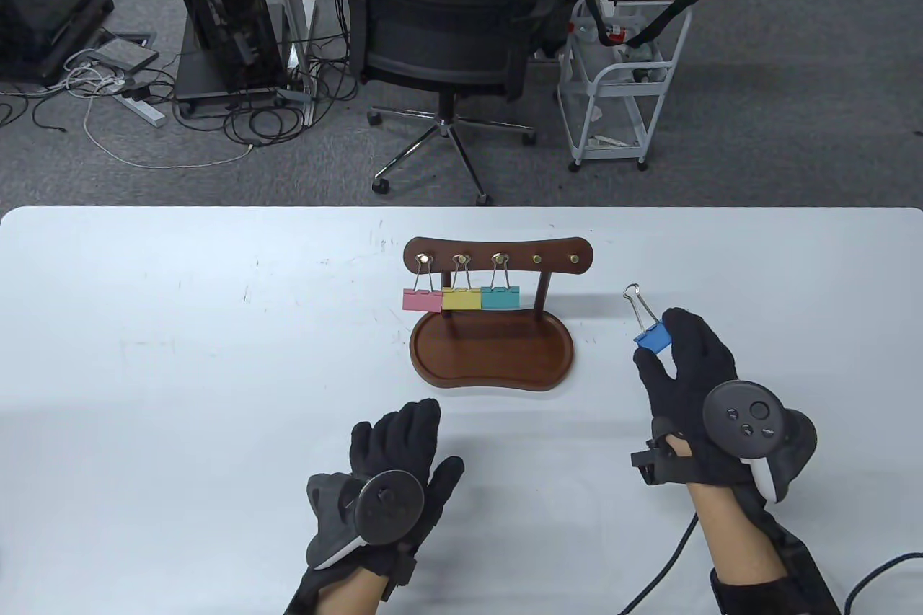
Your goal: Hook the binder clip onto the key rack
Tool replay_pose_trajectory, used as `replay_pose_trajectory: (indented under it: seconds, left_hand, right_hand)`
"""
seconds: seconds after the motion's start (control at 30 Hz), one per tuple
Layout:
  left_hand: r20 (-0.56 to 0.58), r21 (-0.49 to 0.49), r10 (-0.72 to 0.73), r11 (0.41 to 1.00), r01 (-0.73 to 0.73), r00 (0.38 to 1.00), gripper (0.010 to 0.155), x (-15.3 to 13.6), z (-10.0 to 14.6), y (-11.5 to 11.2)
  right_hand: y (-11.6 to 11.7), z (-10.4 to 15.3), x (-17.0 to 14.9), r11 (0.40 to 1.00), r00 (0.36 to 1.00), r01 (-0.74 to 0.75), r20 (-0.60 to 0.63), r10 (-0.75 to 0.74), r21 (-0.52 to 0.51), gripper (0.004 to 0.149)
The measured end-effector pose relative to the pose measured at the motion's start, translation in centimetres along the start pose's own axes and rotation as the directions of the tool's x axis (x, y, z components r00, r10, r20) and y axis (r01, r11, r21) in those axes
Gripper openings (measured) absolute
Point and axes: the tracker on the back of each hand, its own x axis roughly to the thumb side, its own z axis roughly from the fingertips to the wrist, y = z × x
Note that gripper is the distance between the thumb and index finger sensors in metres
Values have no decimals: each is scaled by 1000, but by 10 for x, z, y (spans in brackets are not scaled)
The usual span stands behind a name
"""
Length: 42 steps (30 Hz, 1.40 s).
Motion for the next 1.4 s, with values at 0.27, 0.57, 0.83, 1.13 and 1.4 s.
replay_pose_trajectory:
  seconds: [0.27,0.57,0.83,1.13,1.4]
  left_hand:
    - [-5,3,2,1000,-2,1000,79,-1,1,1]
    - [-8,4,8,1000,-8,1000,79,-1,0,1]
    - [-8,3,13,1000,-13,1000,79,-1,0,1]
    - [-11,2,20,1000,-20,1000,79,-1,-1,1]
    - [-12,1,22,1000,-22,1000,79,-1,-1,1]
  right_hand:
    - [27,-12,30,1000,1000,4,13,-4,13,72]
    - [58,-20,52,999,1000,-22,-1,22,36,72]
    - [77,-29,60,996,997,-62,-35,64,58,72]
    - [92,-34,58,993,994,-89,-60,94,74,73]
    - [99,-35,57,992,992,-100,-66,105,82,72]
